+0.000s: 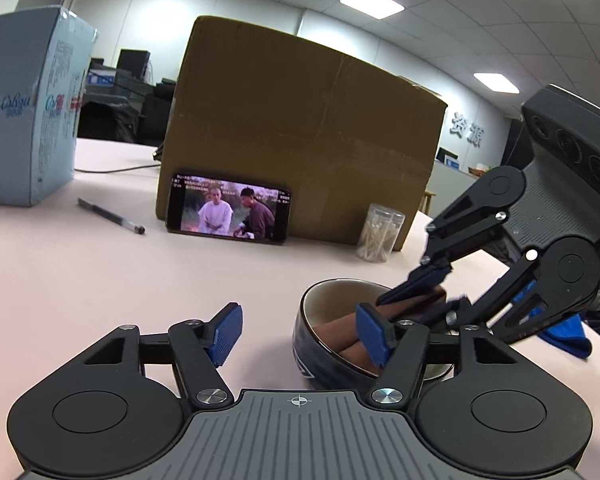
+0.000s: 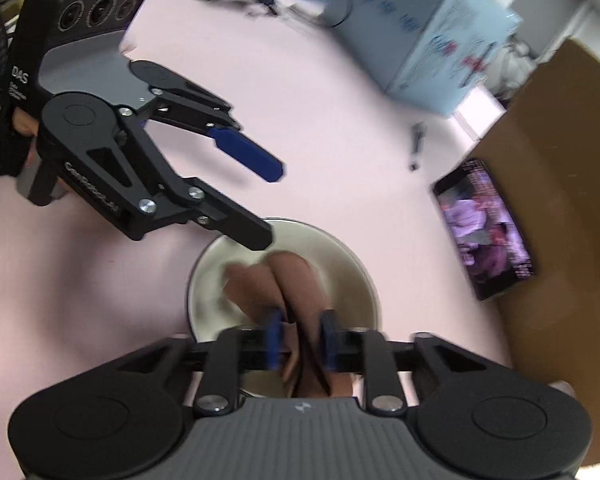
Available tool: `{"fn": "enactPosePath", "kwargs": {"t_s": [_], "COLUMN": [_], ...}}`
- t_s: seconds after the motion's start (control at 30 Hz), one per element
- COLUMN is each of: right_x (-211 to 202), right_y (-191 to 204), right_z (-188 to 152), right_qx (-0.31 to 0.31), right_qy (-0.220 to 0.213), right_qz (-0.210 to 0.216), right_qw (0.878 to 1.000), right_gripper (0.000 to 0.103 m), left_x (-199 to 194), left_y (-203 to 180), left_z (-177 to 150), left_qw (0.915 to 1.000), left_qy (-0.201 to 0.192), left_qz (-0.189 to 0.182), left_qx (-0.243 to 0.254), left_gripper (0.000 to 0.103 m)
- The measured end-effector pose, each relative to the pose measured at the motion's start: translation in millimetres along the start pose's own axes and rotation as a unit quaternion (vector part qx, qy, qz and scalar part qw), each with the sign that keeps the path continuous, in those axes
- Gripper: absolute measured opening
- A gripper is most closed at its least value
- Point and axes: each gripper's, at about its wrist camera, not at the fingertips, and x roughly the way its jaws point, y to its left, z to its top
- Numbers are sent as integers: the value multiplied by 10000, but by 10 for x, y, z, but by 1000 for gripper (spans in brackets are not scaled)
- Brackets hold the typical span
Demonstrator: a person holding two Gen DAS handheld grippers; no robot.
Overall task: Clean bowl
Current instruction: 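Wipe inside the bowl with the cloth held in the right gripper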
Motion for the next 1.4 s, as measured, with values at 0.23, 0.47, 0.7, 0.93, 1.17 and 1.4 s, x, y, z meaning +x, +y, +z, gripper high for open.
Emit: {"fn": "enactPosePath", "kwargs": {"t_s": [0.23, 0.47, 0.7, 0.93, 1.17, 1.4], "right_x": [289, 463, 413, 140, 285, 473], "right_y": [-27, -101, -105, -151, -143, -144], "right_z": [150, 209, 173, 276, 372, 431], "right_qx": [-252, -316, -502, -417, -449, -466], "right_qy": [473, 470, 1017, 660, 914, 1029], "right_qz": [362, 412, 318, 649, 1019, 1125], "right_qw": [9979, 9975, 9930, 9948, 9896, 9872], "right_gripper": [34, 14, 14, 38, 46, 21], "left_x": [18, 35, 30, 24, 34, 47], "left_y": [31, 53, 54, 59, 67, 68], "left_z": [-21, -36, -42, -41, -35, -37], "left_qw": [9998, 9995, 9995, 9995, 9995, 9994], "left_qy": [60, 132, 158, 152, 166, 220], "left_qz": [-138, -191, -160, -149, -133, -114], "left_qx": [-138, -221, -235, -249, -241, -243], "left_gripper": [63, 63, 63, 64, 64, 64]}}
